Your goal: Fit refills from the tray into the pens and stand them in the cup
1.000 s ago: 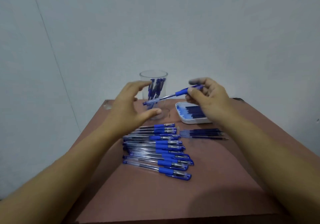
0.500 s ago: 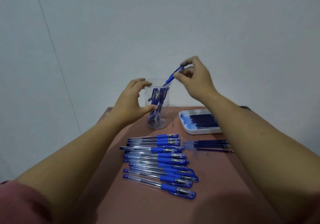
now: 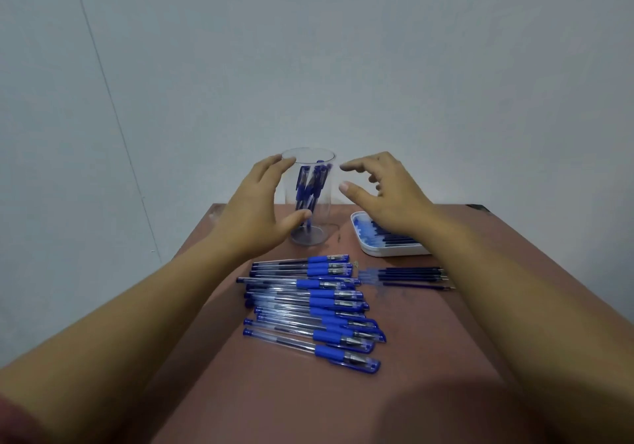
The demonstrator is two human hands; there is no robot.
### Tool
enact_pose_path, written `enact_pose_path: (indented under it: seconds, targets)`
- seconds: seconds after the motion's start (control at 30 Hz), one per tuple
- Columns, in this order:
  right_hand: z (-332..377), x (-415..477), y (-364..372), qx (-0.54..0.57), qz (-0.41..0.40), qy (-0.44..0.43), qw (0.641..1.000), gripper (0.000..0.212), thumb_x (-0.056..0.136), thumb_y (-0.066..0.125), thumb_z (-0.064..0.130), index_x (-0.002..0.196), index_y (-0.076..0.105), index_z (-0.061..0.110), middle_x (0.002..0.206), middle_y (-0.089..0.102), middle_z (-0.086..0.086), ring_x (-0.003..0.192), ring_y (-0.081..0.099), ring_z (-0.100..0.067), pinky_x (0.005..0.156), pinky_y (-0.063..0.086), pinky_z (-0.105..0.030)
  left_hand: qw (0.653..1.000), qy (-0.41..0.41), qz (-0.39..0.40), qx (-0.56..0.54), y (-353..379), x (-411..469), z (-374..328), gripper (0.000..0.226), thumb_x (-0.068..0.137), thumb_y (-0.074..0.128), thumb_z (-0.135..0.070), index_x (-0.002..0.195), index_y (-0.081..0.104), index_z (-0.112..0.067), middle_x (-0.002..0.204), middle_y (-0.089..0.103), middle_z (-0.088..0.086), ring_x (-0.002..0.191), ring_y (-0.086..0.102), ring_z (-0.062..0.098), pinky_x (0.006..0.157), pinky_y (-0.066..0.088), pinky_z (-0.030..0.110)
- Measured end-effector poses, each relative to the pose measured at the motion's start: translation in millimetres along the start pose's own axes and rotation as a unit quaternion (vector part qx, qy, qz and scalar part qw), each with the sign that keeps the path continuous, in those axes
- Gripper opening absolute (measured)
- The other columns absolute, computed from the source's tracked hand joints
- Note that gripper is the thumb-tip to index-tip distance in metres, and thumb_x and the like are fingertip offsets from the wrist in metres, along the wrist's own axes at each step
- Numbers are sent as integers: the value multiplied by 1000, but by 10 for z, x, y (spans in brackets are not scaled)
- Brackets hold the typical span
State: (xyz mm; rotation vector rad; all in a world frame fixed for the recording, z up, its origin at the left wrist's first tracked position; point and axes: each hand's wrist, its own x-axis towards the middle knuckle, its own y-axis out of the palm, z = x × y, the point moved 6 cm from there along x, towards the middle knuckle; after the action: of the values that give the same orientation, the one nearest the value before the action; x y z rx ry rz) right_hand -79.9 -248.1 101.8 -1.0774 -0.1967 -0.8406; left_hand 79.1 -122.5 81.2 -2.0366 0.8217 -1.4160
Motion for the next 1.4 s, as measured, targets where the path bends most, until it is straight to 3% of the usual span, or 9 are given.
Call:
enact_pose_path:
  seconds: [0.13,0.27,0.47,0.67,0.9,1.07,1.17,1.27,1.4]
  targets:
    - [-134,-344,65,-26,59,9,998,25,91,64,35,116,63,30,111,54,7,94,49,-4,82,38,-21,992,17,125,9,77,-423,-183,76,84,61,-60,148,34,-29,151,37,-8,135,37,9,105,26,21]
    - [-248,-535,289,-73,131,5,989,25,92,65,31,116,67,24,114,60,7,97,46,-1,80,34,-13,975,27,220,-19,286,-785,-244,79,82,48,-75,146,38,-30,147,39,-13,131,40,3,112,30,22]
    - [-253,-464,499,-207,156,-25,966,33,97,55,38,126,64,25,121,56,1,111,39,-18,95,34,-32,971,7,241,-1,385,-923,-225,85,77,26,-81,144,40,-31,143,43,-16,126,44,3,111,34,36]
    - [-243,-405,590,-302,178,-38,936,32,98,50,42,123,65,30,124,49,1,114,35,-22,86,24,-33,970,8,245,13,388,-935,-230,86,76,24,-82,144,41,-31,144,42,-16,127,44,5,111,32,34]
    - [-189,-445,418,-174,127,3,977,11,95,59,31,101,65,25,103,50,11,109,40,-15,91,32,-34,982,16,185,-21,278,-879,-254,75,82,34,-76,142,43,-33,147,39,-12,134,36,8,116,27,44]
    - [-46,-581,40,15,83,46,995,2,92,64,29,91,64,30,81,63,12,65,55,4,59,38,-10,991,94,77,52,51,-643,-363,57,90,52,-59,140,45,-32,144,46,-9,133,39,8,117,23,41]
    - [41,-628,-124,75,83,44,993,2,90,67,26,89,66,28,74,66,11,61,53,2,58,39,-11,990,115,80,32,-33,-504,-510,52,89,60,-48,137,50,-30,123,64,-12,108,56,-1,95,34,9]
    - [8,-706,-144,126,90,56,986,6,91,66,20,89,65,25,65,65,13,60,56,1,59,41,-10,988,137,74,8,-44,-452,-665,37,90,56,-42,125,60,-30,100,72,-10,86,66,4,74,54,20]
    - [-113,-828,-37,184,21,42,982,11,88,69,11,89,65,22,74,64,6,70,58,-8,68,50,-23,989,127,69,-19,107,-489,-636,26,92,64,-30,117,64,-33,97,71,-14,78,53,-7,66,39,9]
